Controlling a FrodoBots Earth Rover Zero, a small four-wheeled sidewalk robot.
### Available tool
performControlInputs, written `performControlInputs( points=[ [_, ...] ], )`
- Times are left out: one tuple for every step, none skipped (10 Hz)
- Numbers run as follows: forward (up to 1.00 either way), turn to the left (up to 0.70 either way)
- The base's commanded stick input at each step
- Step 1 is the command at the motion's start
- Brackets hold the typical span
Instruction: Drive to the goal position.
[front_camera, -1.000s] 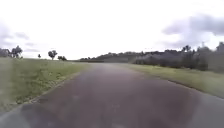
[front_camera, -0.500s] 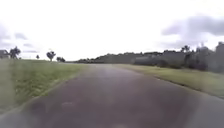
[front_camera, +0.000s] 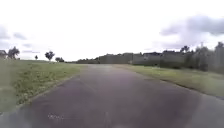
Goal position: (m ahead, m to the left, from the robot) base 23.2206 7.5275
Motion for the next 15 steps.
performControlInputs(
  points=[
    [0.70,0.00],
    [0.70,0.00],
    [0.70,0.00],
    [0.70,0.00],
    [0.70,0.00],
    [0.70,0.00],
    [0.70,0.31],
    [0.70,0.35],
    [0.70,0.35],
    [0.70,0.35],
    [0.70,0.35],
    [0.70,0.17],
    [0.70,0.07],
    [0.70,0.03],
    [0.70,0.03]
  ],
)
